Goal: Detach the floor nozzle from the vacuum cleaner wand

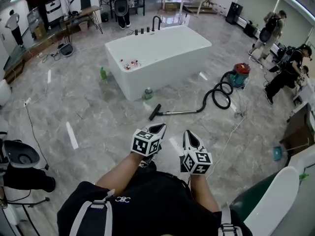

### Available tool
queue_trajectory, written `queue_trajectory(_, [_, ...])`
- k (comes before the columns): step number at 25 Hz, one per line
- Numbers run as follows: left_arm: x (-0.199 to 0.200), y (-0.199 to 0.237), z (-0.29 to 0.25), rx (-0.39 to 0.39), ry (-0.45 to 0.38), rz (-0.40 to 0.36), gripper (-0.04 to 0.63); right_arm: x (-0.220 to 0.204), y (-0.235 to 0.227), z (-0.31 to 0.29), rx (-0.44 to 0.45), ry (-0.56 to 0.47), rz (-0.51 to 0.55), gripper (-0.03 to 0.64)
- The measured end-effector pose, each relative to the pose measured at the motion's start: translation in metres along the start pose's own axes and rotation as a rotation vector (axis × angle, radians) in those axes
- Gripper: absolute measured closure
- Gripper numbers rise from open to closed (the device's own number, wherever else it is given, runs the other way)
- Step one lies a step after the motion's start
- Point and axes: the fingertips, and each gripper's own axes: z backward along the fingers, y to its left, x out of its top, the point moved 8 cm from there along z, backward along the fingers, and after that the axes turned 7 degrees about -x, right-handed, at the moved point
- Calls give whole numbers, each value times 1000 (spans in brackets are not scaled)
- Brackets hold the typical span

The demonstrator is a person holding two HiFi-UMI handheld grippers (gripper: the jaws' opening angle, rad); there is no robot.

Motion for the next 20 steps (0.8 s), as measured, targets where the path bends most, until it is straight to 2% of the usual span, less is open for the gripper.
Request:
queue_trajectory(7, [49, 77, -49, 5, 14, 30, 586, 33, -15, -99, 1, 42, 6, 603])
queue_trajectory(13, [100, 147, -101, 0, 4, 54, 586, 64, -25, -192, 16, 75, 56, 603])
queue_trajectory(20, [135, 223, -156, 15, 19, 74, 586, 79, -41, -286, 21, 86, 56, 603])
